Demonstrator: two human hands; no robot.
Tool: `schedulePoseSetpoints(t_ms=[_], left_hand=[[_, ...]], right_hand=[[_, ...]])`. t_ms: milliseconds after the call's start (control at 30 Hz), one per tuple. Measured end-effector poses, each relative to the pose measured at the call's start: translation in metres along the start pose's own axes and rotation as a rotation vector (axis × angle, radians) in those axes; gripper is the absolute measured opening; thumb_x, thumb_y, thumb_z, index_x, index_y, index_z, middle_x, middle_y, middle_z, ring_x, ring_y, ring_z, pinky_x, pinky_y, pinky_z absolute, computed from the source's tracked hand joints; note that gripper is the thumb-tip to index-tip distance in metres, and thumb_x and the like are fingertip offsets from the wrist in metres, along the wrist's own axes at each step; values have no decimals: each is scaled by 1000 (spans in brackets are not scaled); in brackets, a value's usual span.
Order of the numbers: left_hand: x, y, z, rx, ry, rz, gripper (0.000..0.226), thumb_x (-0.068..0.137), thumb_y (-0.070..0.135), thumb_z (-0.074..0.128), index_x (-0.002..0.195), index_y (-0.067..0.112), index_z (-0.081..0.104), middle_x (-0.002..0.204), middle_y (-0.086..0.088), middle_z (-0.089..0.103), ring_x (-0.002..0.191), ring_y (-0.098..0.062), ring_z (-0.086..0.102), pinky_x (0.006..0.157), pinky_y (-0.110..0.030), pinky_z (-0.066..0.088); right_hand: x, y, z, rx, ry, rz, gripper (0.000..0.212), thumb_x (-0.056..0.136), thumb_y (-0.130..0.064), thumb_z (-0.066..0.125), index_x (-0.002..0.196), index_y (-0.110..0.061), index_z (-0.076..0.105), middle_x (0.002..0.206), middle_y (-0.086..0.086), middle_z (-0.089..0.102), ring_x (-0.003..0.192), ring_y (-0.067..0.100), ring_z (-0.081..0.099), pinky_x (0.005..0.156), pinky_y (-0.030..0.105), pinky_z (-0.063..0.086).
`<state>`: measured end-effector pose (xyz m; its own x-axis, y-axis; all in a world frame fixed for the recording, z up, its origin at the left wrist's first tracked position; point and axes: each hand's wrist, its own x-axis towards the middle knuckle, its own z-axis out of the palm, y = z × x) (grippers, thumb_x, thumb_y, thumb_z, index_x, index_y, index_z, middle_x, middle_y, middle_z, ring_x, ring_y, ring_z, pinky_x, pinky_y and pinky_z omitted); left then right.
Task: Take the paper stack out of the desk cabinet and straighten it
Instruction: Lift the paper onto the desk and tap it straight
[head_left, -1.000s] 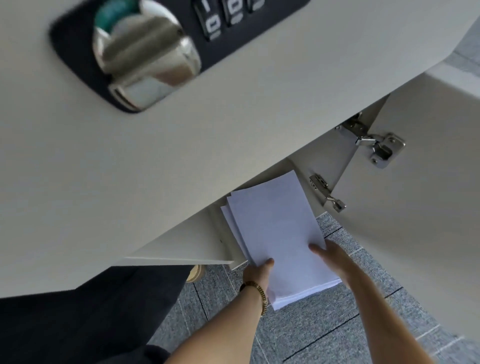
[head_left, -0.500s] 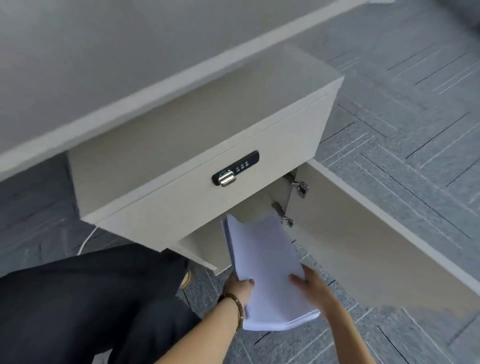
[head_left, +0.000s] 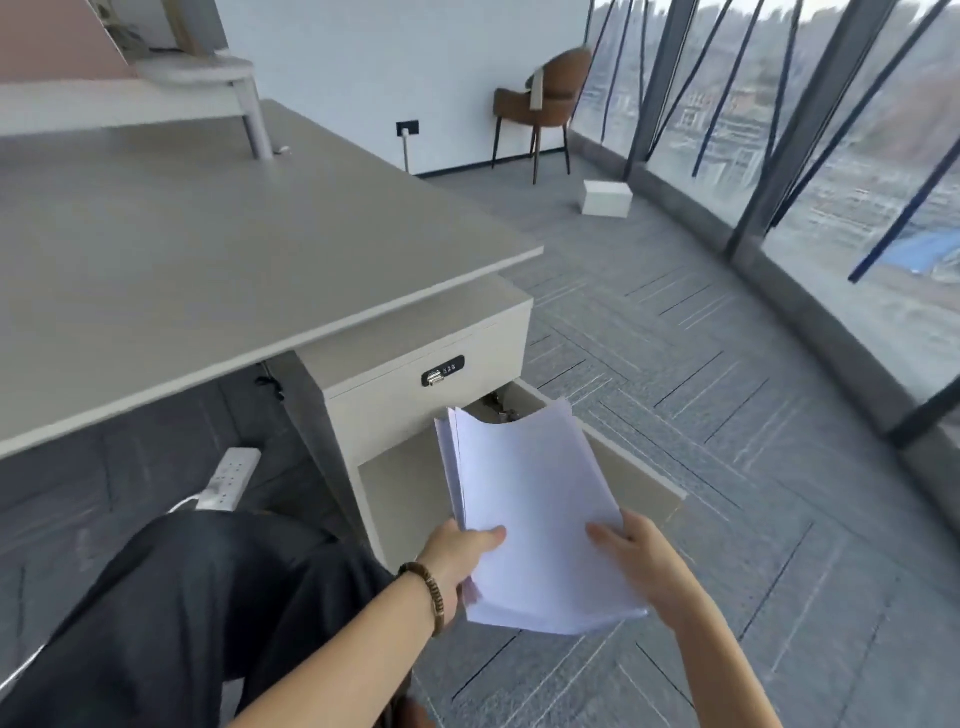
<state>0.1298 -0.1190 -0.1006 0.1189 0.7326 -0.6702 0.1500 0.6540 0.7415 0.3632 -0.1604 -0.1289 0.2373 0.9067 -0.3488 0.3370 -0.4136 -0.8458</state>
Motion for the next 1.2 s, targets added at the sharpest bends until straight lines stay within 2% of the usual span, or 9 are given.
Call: schedulePoseSetpoints(t_ms=[133,233,333,400,500,633,733,900,1200], left_hand=[[-50,27,2,-32,-112,136,66,62,44,82,116,10,64,113,-13,71,102,-42,70,82,-49,60],[-97,59,-8,-95,-178,269,30,84,29,74,108,11,71,104,-11,77,92,-32,75,79,-44,63],[-140,92,-38,-135,-191,395,17,89,20,69,106,15,72,98,-7,80,92,-29,75,84,-44,60],[-162,116,-70,-153,-159,502,16,90,16,68,105,15,72,96,-4,81,92,-27,76,87,-45,59],[-188,148,-129,-161,-86,645,15,91,13,67,104,16,73,99,-2,80,92,-23,76,83,-39,59],[-213,177,-209,-149,24,756,15,91,10,66,104,16,72,99,-2,80,85,-17,77,71,-31,60],[-227,194,-259,-117,91,791,19,92,10,65,110,13,71,96,-2,81,84,-19,77,66,-30,61],[-235,208,-332,-132,174,829,25,92,9,65,116,10,69,108,-8,78,98,-27,75,81,-37,59],[-195,214,-416,-211,259,875,26,95,6,60,119,10,67,116,-8,75,108,-29,71,99,-49,52]], right_hand=[[-60,-52,-36,40,91,-145,35,80,-37,61,98,-8,70,78,-8,65,72,10,55,68,33,41],[-90,-91,-52,106,150,-217,24,88,-30,64,93,-8,72,74,-9,67,71,11,57,69,34,41],[-101,-141,-49,170,152,-320,29,88,-37,68,98,-11,72,89,7,78,79,17,67,74,39,49],[-102,-184,-32,199,129,-395,25,91,-35,67,103,-13,73,99,4,80,88,17,75,79,40,55],[-100,-250,7,278,36,-509,17,96,-29,62,105,-18,72,97,-8,81,87,8,77,70,24,56],[-90,-321,70,351,-35,-588,29,90,-43,67,113,-25,69,105,-8,79,95,15,76,83,38,60],[-87,-365,111,390,-88,-650,23,93,-37,65,112,-24,67,100,-10,79,86,7,76,72,27,57],[-84,-417,169,415,-196,-697,27,95,-34,62,119,-23,65,107,-10,79,93,9,76,77,27,57],[-64,-466,241,474,-219,-765,22,94,-27,65,116,-29,60,116,-4,74,105,21,73,92,49,58]])
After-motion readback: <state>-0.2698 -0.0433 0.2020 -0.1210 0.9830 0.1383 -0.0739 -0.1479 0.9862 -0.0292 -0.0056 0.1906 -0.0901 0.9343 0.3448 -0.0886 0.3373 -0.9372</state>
